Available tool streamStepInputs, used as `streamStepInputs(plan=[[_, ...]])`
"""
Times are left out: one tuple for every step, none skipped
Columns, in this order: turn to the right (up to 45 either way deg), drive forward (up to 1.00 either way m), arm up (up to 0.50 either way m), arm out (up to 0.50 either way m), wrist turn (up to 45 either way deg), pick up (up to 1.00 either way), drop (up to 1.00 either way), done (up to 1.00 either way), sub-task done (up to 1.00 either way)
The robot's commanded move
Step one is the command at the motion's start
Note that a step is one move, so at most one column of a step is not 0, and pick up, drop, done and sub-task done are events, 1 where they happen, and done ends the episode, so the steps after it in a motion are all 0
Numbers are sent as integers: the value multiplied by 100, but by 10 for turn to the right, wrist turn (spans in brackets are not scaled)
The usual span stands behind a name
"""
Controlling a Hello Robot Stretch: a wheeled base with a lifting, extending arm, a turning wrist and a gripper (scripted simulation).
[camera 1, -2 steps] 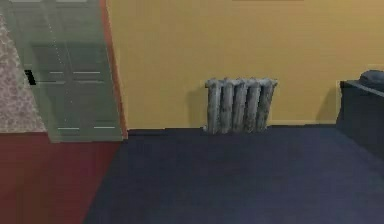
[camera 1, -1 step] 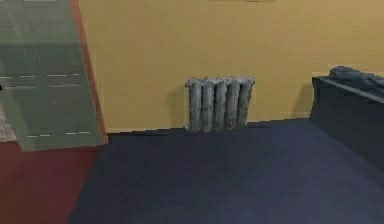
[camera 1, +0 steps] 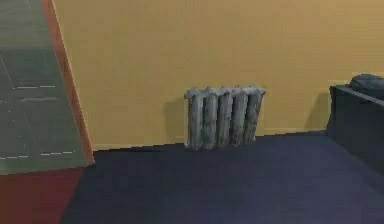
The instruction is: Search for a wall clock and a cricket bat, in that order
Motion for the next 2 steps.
streamStepInputs(plan=[[-420, 0, 0, 0, 0, 0, 0, 0, 0], [0, 80, 0, 0, 0, 0, 0, 0, 0]])
